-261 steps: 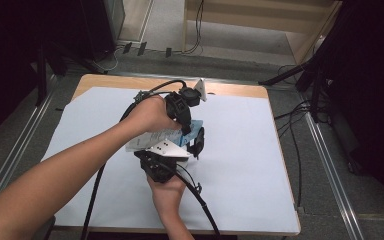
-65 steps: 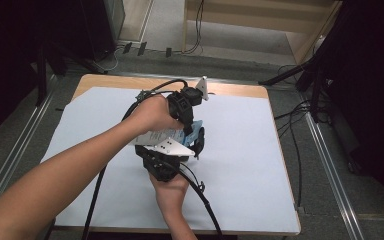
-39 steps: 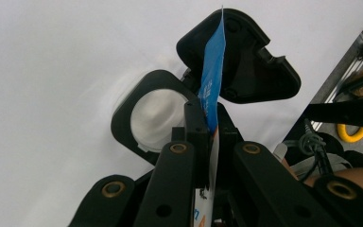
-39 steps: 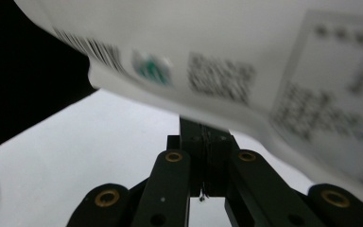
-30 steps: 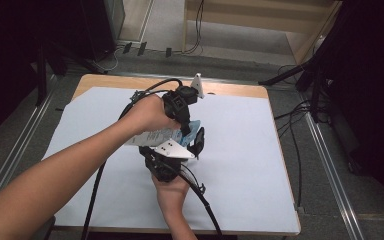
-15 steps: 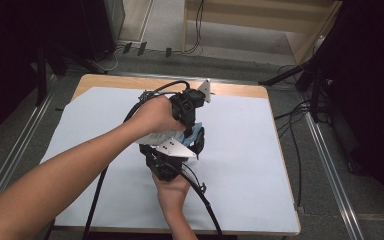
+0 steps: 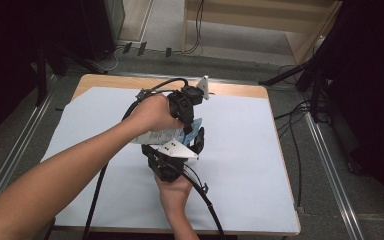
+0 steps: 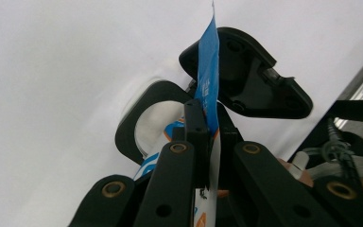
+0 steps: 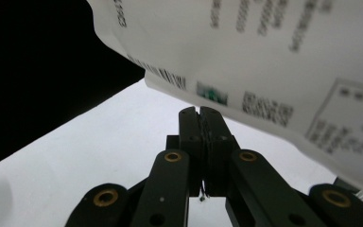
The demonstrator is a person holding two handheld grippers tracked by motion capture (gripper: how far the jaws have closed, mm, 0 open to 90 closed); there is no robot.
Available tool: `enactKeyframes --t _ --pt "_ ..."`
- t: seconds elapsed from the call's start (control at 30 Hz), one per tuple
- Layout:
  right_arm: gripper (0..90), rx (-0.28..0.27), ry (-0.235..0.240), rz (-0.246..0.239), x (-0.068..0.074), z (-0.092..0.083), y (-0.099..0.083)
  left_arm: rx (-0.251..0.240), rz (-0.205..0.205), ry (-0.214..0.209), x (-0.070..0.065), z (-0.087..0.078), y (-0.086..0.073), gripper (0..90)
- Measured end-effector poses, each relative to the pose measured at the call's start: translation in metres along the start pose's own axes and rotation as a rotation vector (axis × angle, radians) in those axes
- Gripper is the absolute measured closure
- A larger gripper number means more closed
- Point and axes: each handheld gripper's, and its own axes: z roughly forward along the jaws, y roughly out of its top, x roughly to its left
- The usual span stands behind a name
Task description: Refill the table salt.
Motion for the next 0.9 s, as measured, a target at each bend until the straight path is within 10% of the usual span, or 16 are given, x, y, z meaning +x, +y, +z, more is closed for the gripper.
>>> enactKeyframes --t 0.53,0.9 --pt "89.9 0.04 -0.047 -0.045 -0.002 -0.004 -0.015 -0.168 -0.023 -0.144 0.017 -0.022 -0.037 90.0" --pt "89.3 -0.032 -0.041 -0.064 0.003 -0.003 -0.008 -0.128 -0.073 -0.192 0.018 -0.012 -0.034 90.0"
